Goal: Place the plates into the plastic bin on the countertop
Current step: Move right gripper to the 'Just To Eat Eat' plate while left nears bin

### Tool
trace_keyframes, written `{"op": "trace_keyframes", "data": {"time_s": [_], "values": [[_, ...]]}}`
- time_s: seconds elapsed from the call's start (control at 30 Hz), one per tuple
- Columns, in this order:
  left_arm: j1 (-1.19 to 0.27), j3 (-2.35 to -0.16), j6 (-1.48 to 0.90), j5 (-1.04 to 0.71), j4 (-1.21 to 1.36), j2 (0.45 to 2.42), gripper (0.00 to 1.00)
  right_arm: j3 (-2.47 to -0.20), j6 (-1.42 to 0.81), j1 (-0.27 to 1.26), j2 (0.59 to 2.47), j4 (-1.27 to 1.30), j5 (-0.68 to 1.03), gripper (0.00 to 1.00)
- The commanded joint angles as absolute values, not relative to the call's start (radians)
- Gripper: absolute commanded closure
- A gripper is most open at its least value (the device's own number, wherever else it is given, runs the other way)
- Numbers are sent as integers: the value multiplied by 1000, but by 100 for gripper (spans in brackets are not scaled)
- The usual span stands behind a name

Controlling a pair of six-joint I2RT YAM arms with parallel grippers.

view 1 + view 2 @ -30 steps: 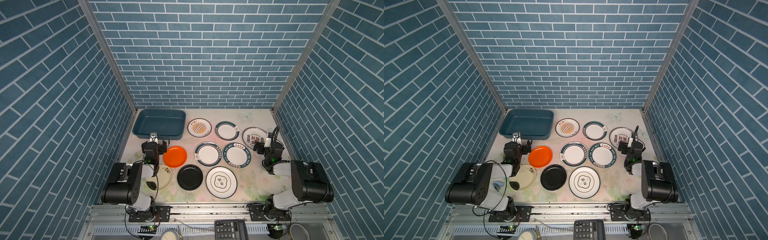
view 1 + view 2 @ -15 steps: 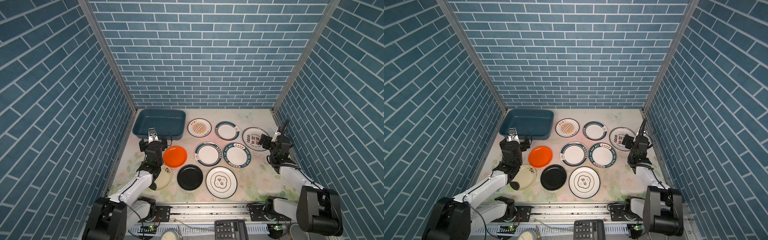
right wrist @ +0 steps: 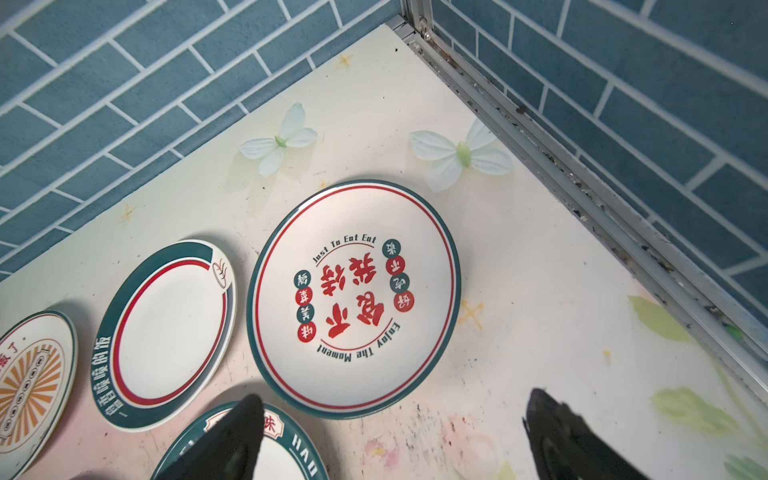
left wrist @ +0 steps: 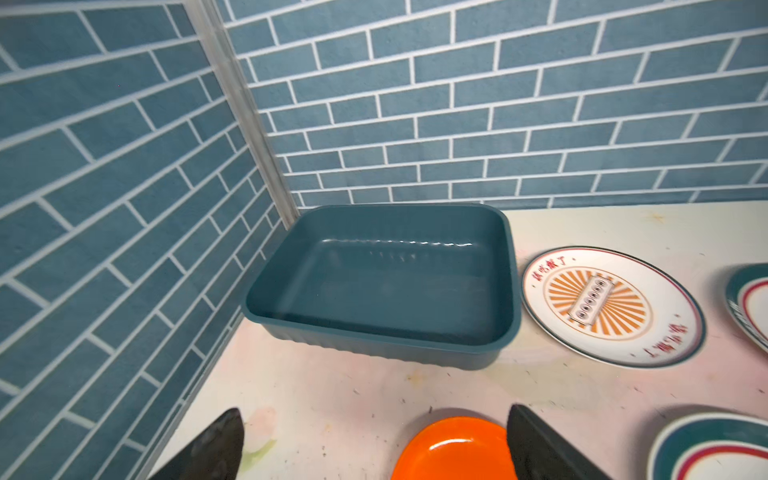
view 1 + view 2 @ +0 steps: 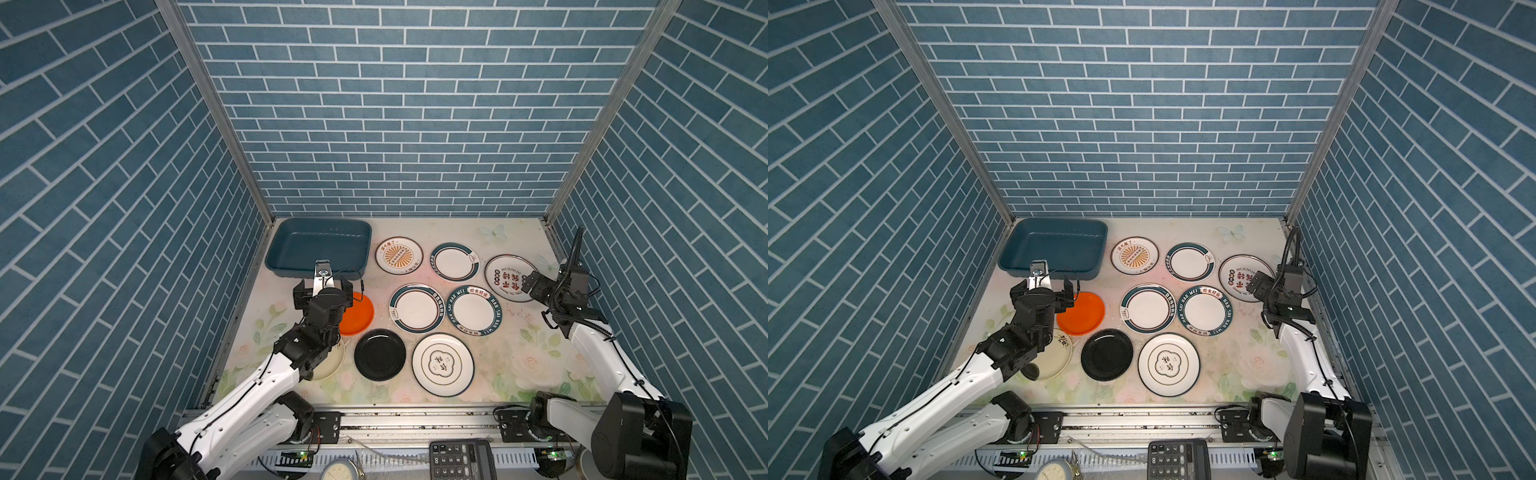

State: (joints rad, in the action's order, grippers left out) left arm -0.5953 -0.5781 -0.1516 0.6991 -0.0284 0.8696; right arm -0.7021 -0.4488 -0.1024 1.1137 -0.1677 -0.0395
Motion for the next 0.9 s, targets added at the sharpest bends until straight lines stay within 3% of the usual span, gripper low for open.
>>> {"op": "trace_keyframes", "data": {"time_s": [0.0, 0.23, 0.47, 0.87], "values": [[-604, -583, -196, 567, -57, 857, 1, -735, -480, -121, 1132, -253, 18, 2], [-605, -610, -205, 442, -18, 895, 0, -709, -552, -209, 1186, -203, 147, 3], [-606, -572, -158, 286, 90, 906, 0, -770, -586, -254, 1361, -136, 231, 11], [-604, -571, -154, 250, 109, 906, 0, -795, -649, -275, 1577, 33, 279, 20]]}}
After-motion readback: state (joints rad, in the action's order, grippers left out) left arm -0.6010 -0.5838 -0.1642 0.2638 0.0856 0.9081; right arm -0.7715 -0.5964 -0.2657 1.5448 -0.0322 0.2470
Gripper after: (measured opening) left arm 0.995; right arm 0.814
